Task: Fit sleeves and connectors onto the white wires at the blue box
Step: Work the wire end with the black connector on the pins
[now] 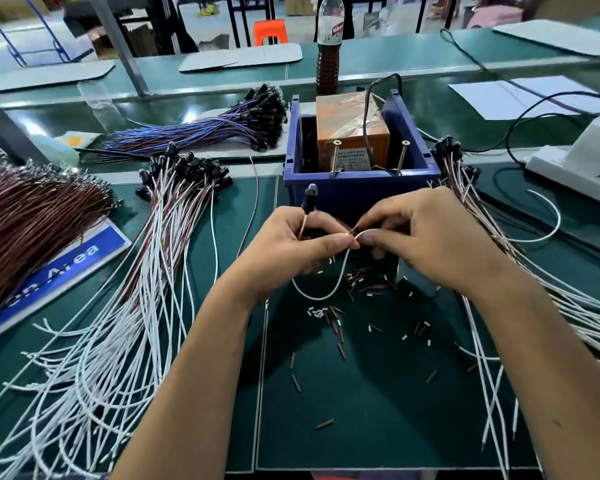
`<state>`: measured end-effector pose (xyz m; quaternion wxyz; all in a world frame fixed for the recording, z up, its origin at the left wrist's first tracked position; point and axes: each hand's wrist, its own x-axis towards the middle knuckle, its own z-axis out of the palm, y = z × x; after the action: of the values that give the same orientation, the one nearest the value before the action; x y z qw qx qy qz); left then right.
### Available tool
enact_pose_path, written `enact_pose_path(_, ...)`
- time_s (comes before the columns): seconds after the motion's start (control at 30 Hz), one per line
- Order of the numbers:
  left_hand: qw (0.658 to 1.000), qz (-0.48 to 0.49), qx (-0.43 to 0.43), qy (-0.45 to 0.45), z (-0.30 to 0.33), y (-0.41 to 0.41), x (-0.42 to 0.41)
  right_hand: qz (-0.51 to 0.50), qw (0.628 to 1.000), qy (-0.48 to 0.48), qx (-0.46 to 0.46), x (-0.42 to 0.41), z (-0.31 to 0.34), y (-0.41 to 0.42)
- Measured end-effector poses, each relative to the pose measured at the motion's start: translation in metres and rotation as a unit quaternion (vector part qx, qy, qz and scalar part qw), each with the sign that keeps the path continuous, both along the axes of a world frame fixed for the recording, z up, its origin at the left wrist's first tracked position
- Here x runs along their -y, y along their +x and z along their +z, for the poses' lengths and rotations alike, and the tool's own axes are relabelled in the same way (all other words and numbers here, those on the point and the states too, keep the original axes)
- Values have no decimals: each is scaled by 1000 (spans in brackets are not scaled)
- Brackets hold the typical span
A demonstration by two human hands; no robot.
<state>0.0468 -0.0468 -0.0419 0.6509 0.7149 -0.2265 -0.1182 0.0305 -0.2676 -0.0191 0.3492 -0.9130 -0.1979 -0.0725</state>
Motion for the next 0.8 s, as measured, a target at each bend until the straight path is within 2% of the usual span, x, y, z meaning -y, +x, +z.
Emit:
enact_pose_path(0.17,999,9,-14,35,-5,3,0,23,998,50,-21,-6,-8,1)
enact_pose_path(0.27,998,50,-14,23,-6,5,-2,18,991,120,-52,2,-13,3)
enact_pose_path(0.43,996,83,-18,-8,-3,6,-4,-33,973,225,-44,27,-20,4)
enact_pose_path(0.63,999,33,15,-12,-1,0,4,-15,977,211,-1,23,-22,3)
enact_pose_path(0.8,998,44,30,13,-6,1,8,17,980,200,-2,6,-23,0)
